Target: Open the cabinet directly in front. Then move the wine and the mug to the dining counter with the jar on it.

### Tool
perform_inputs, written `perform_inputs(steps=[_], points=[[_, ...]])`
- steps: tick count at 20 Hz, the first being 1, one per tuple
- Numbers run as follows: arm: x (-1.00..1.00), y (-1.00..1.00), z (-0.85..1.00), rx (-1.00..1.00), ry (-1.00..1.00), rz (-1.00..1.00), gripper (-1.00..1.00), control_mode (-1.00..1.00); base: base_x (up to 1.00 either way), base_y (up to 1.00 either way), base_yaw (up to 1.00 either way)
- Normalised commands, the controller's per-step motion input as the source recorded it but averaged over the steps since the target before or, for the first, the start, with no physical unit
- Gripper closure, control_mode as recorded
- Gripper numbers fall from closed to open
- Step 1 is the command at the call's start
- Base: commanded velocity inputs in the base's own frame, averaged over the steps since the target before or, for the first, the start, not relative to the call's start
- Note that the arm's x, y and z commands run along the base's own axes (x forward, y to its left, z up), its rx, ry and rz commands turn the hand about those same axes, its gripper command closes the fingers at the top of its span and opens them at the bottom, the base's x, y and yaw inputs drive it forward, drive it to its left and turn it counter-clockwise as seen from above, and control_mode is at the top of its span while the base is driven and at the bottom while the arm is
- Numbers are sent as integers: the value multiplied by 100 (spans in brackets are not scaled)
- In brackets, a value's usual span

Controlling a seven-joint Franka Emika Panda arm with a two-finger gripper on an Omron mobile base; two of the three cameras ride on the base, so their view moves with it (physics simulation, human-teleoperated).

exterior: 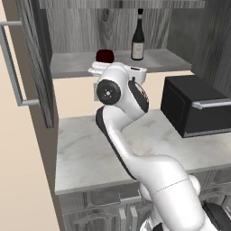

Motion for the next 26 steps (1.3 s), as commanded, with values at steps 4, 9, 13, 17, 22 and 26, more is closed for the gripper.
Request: perform_inputs(steps=[4, 9, 13, 17, 22, 26], points=[[25, 57, -2, 1, -6, -3, -100, -100, 0, 0, 0], [15, 25, 1, 11, 0, -3, -100, -100, 0, 0, 0], [0, 0, 1, 2, 0, 0, -100, -100, 0, 0, 0], [38, 0, 0, 0, 0, 0, -100, -100, 0, 0, 0], [48, 0, 0, 0, 6, 0, -100, -100, 0, 0, 0], [48, 0, 0, 0, 6, 0, -100, -100, 0, 0, 0]])
